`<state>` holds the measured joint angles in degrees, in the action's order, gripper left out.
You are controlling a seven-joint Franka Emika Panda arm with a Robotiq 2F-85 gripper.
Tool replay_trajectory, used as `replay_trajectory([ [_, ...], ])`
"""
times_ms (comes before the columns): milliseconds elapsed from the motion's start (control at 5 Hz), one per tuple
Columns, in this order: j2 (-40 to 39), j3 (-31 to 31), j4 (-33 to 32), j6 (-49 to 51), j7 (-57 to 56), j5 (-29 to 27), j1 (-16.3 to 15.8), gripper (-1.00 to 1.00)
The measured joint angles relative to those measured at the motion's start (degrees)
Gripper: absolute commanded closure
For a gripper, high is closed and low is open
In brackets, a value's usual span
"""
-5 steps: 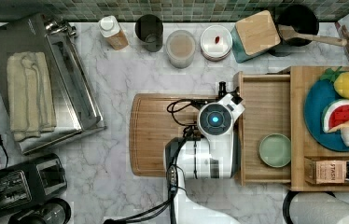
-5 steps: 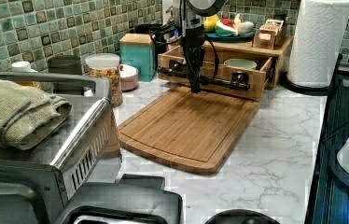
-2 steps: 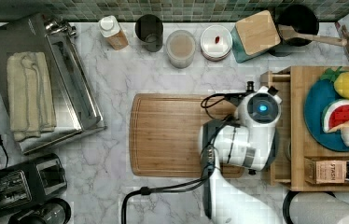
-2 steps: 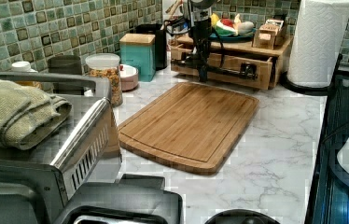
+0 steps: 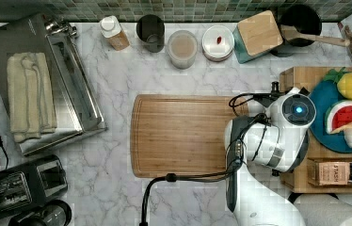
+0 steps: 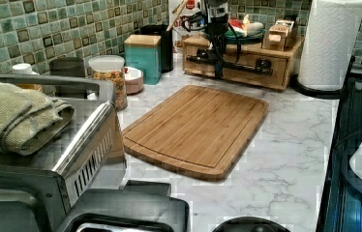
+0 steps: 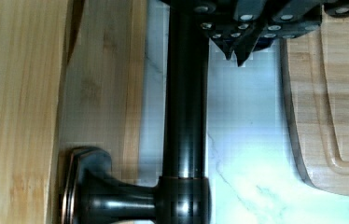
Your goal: Close the drawer.
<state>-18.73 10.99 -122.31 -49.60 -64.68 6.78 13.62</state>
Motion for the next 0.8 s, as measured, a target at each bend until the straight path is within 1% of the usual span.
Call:
replay_trajectory([
  [200, 0.7, -0.7, -1.7, -2.5, 0.2, 4.2, 0.2, 1.0],
  [400, 1.7, -0.3, -3.8, -5.8, 0.2, 5.4, -0.1, 1.0],
  [800, 2.0, 0.4, -4.4, -6.7, 0.2, 5.3, -0.7, 1.0],
])
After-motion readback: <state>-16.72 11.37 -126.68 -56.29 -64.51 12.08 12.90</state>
